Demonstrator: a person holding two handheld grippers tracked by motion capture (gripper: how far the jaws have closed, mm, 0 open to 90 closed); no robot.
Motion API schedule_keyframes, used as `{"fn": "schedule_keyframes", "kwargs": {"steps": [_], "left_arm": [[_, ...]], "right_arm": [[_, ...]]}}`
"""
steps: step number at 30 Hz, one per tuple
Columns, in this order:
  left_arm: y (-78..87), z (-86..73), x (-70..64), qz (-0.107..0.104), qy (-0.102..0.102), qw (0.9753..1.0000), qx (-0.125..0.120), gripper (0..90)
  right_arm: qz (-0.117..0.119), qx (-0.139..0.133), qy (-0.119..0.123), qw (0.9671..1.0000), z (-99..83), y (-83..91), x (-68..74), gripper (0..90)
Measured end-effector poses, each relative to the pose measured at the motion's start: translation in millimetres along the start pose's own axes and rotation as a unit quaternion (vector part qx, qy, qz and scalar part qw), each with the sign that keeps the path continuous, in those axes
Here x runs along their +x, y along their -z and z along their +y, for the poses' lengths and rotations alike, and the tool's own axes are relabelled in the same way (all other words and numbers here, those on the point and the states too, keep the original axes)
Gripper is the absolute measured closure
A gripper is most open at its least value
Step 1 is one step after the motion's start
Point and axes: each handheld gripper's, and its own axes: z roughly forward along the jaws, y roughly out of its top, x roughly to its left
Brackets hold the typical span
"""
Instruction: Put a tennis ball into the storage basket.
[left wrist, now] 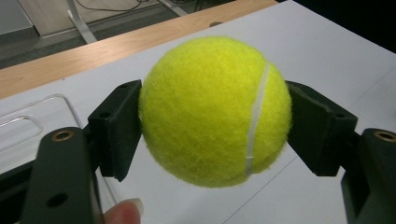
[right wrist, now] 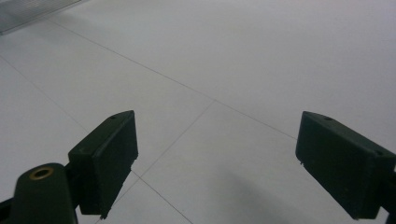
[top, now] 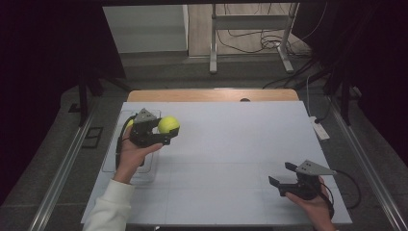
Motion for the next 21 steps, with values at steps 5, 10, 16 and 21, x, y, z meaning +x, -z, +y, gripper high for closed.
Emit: {"fn": "schedule_keyframes", "kwargs": {"steps": [5, 10, 16, 21], "left_arm": [[3.6, -0.9, 6.0, 0.008, 0.005, 1.0, -0.002, 26.2], [6.3, -1.2, 10.1, 0.014, 0.008, 0.9999, -0.004, 26.2], [10.9, -1.3, 15.5, 0.022, 0.015, 0.9996, -0.01, 26.1], [12.9, -2.0, 19.3, 0.027, 0.018, 0.9994, -0.01, 26.2]], "right_arm": [[-0.001, 0.001, 0.0, 1.0, -0.1, -0.2, -0.1, 13.4], [-0.001, 0.001, 0.001, 1.0, -0.1, -0.1, 0.0, 13.4], [0.0, 0.0, 0.001, 1.0, -0.1, -0.2, -0.1, 13.4], [-0.001, 0.001, 0.001, 1.0, 0.0, 0.0, -0.3, 13.4]]}}
